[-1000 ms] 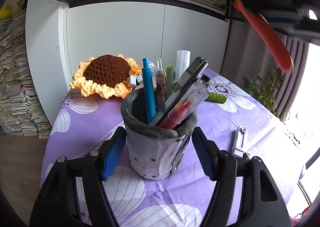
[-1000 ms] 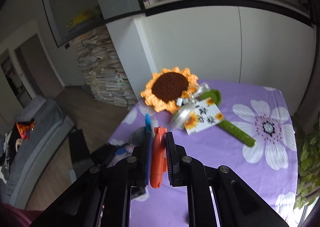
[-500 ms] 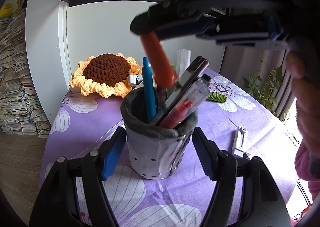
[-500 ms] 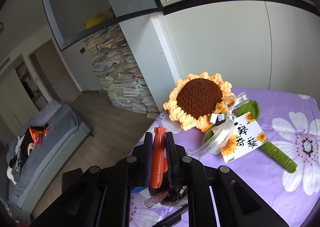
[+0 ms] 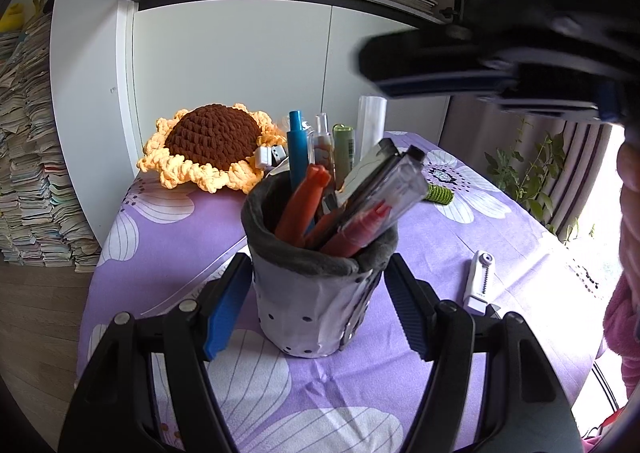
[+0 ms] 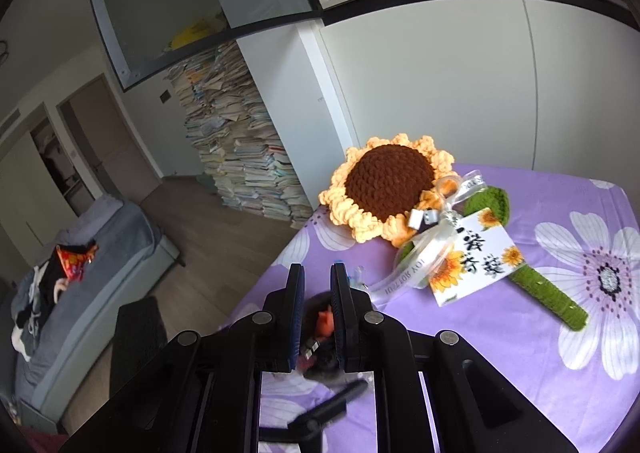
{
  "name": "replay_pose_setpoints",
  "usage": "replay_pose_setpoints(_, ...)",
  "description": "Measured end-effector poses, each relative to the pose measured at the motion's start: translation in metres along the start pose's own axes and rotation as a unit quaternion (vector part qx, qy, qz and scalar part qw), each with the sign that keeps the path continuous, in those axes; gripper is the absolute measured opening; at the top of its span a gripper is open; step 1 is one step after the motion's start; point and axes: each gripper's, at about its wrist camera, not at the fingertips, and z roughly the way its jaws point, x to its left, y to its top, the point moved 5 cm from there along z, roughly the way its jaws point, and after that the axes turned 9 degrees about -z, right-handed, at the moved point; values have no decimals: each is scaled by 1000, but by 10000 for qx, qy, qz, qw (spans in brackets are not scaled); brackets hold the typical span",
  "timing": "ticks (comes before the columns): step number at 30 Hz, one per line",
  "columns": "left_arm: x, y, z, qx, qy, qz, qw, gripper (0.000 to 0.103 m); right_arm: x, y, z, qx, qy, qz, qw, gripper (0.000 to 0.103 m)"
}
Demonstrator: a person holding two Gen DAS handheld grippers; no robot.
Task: Organize stationery
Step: 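Move the right gripper back over the white eraser on the cloth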
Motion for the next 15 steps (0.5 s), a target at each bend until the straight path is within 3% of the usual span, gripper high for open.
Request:
replay_pose_setpoints(5, -1, 0, -1, -8, 1, 7, 10000, 71, -18, -23, -37, 122, -463, 50, 9988, 13)
replay_pose_setpoints(7, -1, 0, -1, -28, 21, 14, 10000, 79, -32, -38, -48, 248, -690, 179, 9971, 13)
replay_pose_setpoints(12, 1, 5, -4, -182, 168, -34, 9997, 80, -68, -94, -53, 1109, -1177, 624, 9849, 13)
replay_pose_setpoints(15, 3, 11, -4, -154, 0, -216, 9996, 80, -76, -120, -46, 1585, -1197, 851, 9764, 13)
